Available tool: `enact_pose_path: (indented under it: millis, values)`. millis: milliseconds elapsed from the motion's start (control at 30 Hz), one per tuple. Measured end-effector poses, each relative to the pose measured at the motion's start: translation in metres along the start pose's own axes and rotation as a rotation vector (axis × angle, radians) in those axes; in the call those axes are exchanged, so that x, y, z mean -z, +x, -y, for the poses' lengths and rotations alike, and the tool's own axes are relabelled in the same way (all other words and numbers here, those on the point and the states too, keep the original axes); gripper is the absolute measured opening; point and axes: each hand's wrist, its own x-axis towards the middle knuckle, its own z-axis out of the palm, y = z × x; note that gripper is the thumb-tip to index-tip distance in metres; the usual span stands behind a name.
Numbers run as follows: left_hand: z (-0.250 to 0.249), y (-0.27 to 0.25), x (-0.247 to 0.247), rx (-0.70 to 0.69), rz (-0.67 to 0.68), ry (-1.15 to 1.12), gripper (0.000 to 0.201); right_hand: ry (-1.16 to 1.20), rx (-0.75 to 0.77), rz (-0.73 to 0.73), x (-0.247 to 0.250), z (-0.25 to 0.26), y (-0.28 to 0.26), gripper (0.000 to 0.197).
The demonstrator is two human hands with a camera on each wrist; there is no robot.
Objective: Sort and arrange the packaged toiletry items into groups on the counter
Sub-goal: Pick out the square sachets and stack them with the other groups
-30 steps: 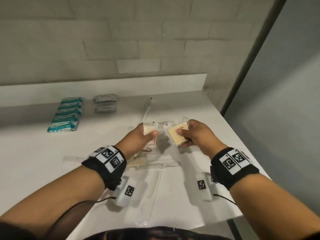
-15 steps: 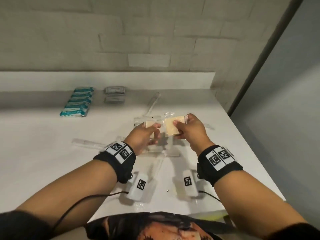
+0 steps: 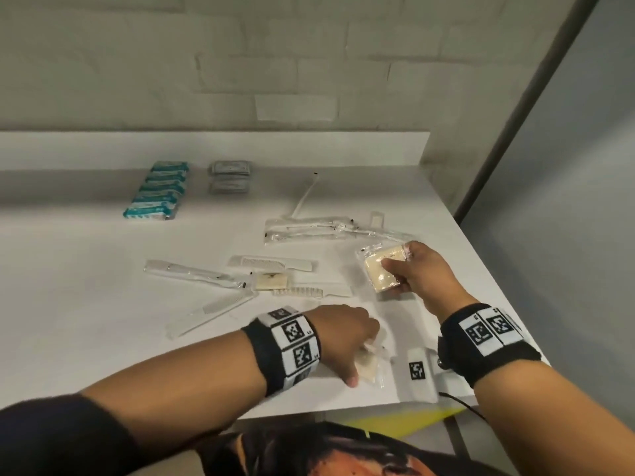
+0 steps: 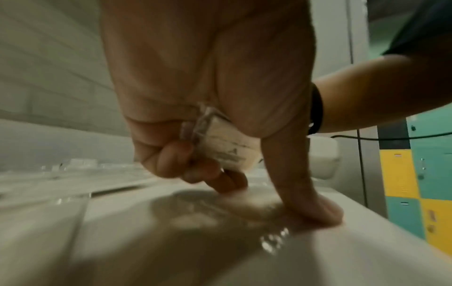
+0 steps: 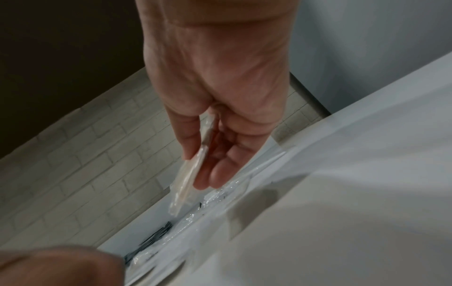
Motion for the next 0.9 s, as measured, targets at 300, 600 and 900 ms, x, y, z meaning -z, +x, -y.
enact_pose_path:
  millis: [300,600,900]
  values:
    - [0.057,-0.012,0.016,0.415,-0.502,-0.779,0.023,0.077,0.091,0.055,-0.007,0.018,-0.006,0.022]
    - [0.080,-0.044,0.028,0.220,-0.754,-1.581,0.036,0.137,0.178,0.230,-0.094,0.046,-0.018,0.029]
    - [0.152,-0.136,-0.007,0.707,-0.517,-1.112,0.023,-0.469,0.219,0.322,-0.152,0.039,0.007,0.020]
